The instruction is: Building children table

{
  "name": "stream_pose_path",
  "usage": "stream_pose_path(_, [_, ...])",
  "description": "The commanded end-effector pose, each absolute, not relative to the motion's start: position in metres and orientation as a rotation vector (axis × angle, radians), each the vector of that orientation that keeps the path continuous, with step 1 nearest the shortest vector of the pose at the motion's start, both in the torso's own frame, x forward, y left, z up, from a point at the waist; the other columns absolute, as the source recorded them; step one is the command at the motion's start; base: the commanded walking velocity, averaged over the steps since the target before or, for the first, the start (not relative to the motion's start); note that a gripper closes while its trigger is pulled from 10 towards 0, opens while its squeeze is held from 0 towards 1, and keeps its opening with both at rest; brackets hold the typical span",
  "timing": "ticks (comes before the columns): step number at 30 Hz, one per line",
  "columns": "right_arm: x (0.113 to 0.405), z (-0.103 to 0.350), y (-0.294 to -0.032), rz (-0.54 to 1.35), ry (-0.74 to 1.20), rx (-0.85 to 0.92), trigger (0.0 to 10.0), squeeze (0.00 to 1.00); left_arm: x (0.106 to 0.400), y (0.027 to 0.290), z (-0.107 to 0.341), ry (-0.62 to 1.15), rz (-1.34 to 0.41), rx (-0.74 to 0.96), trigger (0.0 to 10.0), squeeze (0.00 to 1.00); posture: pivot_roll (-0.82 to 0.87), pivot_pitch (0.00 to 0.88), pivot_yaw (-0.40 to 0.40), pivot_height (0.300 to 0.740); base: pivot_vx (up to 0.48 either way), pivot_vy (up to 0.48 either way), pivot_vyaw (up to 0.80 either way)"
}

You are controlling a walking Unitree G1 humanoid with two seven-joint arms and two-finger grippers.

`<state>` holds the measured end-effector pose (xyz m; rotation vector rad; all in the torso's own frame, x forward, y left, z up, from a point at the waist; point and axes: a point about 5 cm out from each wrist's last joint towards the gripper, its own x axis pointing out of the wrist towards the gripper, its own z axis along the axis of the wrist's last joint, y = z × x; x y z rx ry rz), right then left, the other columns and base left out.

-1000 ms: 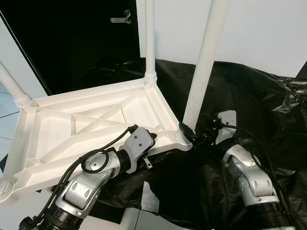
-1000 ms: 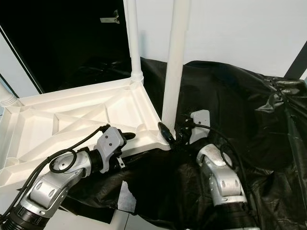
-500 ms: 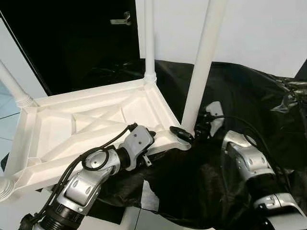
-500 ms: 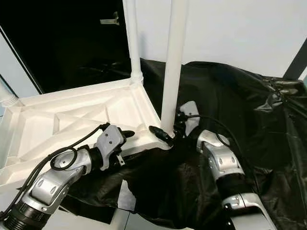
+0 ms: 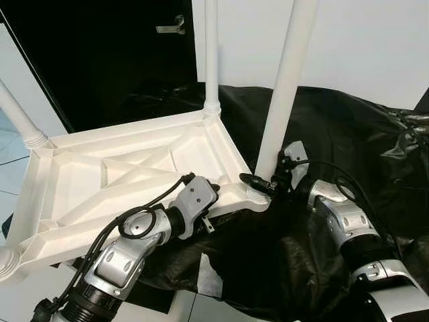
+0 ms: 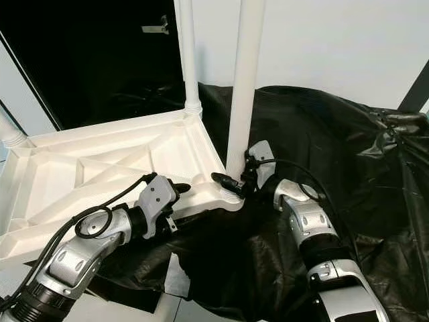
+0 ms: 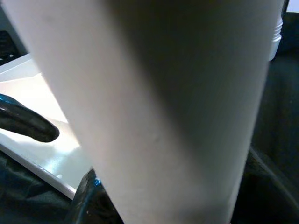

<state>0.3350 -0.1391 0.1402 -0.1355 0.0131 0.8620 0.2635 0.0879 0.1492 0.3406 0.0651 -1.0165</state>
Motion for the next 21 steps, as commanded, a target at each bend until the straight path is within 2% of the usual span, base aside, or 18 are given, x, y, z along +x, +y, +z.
stream_pose_path(1, [0.331, 0.125, -0.140, 0.820, 0.069, -0.114, 10.0, 0.00, 0.262, 0.085, 0.146, 0.081, -1.057, 0.344, 10.0, 0.00, 0.04, 0.000, -0.009, 0.740, 0.000, 0.000, 0.00])
stream_pose_path(5, [0.330, 0.116, -0.141, 0.707, 0.097, -0.207, 10.0, 0.00, 0.263, 0.085, 0.147, 0.075, -1.052, 0.340, 10.0, 0.00, 0.03, 0.000, -0.006, 0.740, 0.000, 0.000, 0.00])
stream_pose_path(14, [0.321, 0.107, -0.131, 0.557, 0.099, -0.115, 10.0, 0.00, 0.266, 0.087, 0.148, 0.065, -1.039, 0.341, 10.0, 0.00, 0.03, 0.000, 0.000, 0.740, 0.000, 0.000, 0.00])
stream_pose_path(16, [0.315, 0.104, -0.123, 0.439, 0.097, -0.062, 10.0, 0.00, 0.267, 0.090, 0.148, 0.068, -1.037, 0.341, 10.0, 0.00, 0.02, 0.000, 0.008, 0.740, 0.000, 0.000, 0.00])
stream_pose_path(21, [0.311, 0.104, -0.118, 0.346, 0.092, -0.049, 10.0, 0.00, 0.266, 0.089, 0.147, 0.071, -1.041, 0.342, 10.0, 0.00, 0.01, 0.000, 0.008, 0.740, 0.000, 0.000, 0.00])
